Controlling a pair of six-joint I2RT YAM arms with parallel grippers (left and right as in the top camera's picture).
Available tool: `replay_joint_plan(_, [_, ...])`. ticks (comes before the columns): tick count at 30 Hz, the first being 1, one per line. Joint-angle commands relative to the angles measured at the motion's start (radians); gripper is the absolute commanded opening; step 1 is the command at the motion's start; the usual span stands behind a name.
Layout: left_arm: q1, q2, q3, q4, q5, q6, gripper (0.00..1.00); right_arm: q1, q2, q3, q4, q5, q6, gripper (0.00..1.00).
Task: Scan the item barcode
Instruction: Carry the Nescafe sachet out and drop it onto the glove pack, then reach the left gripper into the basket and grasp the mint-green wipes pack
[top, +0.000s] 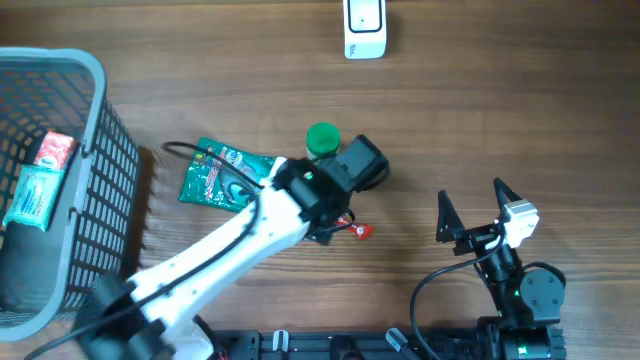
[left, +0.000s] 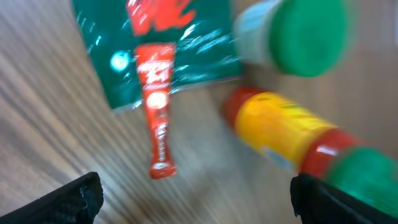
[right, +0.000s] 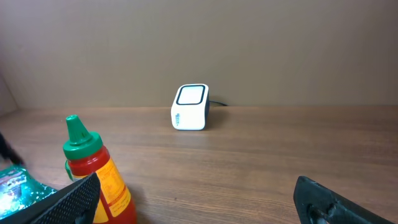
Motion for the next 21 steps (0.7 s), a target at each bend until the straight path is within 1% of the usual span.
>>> replay_joint_plan(1, [0.034,-0.150,-0.003,-0.002,-0.230,0.188,1.00,0.004,-0.005,-0.001,0.002,0.016,0.014,1.00])
replay_joint_plan(4, [0.118,-0.293,0.003,0.003,-0.377,0.345,1.00,0.004,-0.005,-0.001,0.002,0.016,0.014,1.00])
replay_joint_plan(6, [0.206,-0.381,0.016,0.023,-0.408,0.446,1.00,0.004,-0.005,-0.001,0.002,0.016,0.014,1.00])
replay_joint_plan(8, [0.343,-0.487,0.041,0.090,-0.408,0.597,1.00,0.004,-0.005,-0.001,0.002,0.016,0.014,1.00])
replay_joint_plan(9, [0.423,-0.537,0.057,0.132,-0.407,0.656,1.00,0.004,-0.005,-0.001,0.002,0.016,0.014,1.00])
replay_joint_plan(10, [0.506,-0.582,0.075,0.170,-0.407,0.691,1.00,0.004,-0.005,-0.001,0.002,0.016,0.015,1.00])
replay_joint_plan(11, [0.566,-0.613,0.087,0.196,-0.408,0.710,1.00,0.004,-0.005,-0.001,0.002,0.016,0.015,1.00])
replay_joint_plan(15, [0.822,-0.692,0.109,0.264,-0.423,0.713,0.99,0.004,-0.005,-0.001,0.002,0.016,0.014,1.00])
replay_joint_plan(16, [0.923,-0.696,0.109,0.268,-0.427,0.713,0.99,0.004,-0.005,-0.001,0.002,0.016,0.014,1.00])
replay_joint_plan(18, [1.057,-0.676,0.109,0.250,-0.425,0.713,0.99,0.004,-0.005,-0.001,0.002,0.016,0.014,1.00])
replay_joint_plan(21, [1.213,-0.608,0.109,0.201,-0.425,0.703,1.00,0.004,-0.005,-0.001,0.002,0.016,0.014,1.00])
